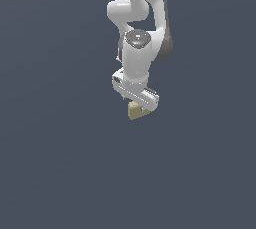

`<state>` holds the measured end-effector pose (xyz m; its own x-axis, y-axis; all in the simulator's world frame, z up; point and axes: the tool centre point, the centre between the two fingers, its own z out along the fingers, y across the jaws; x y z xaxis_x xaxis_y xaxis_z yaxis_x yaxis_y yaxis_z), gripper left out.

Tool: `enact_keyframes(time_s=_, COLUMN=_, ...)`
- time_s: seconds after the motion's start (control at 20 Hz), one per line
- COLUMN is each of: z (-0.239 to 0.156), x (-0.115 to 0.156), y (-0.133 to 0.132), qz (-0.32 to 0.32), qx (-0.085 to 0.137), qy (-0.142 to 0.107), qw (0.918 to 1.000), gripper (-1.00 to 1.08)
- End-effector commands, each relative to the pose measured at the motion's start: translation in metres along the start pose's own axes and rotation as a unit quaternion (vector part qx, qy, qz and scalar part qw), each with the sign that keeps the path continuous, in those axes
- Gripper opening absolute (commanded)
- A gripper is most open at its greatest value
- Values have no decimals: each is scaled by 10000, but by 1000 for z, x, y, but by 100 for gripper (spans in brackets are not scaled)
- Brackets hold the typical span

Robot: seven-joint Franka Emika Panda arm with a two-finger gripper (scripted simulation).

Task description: Pick up the object and move it to a goal position.

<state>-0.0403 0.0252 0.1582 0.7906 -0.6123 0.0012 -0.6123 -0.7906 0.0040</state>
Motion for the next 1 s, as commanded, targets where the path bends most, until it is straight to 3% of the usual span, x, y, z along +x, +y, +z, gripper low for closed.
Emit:
enact_keyframes(time_s=0.0, z=1, x=-6, y=-1, qz=300, qx=1, qy=0, qw=9996, gripper=100)
enact_keyframes(time_s=0.35, z=5, x=-23, y=-2, qz=1116, qx=6, qy=-1, qw=9938, gripper=100)
enact_keyframes(time_s=0.95, z=11, x=-47, y=-2, qz=2284, qx=15, qy=-8, qw=9736, gripper=100)
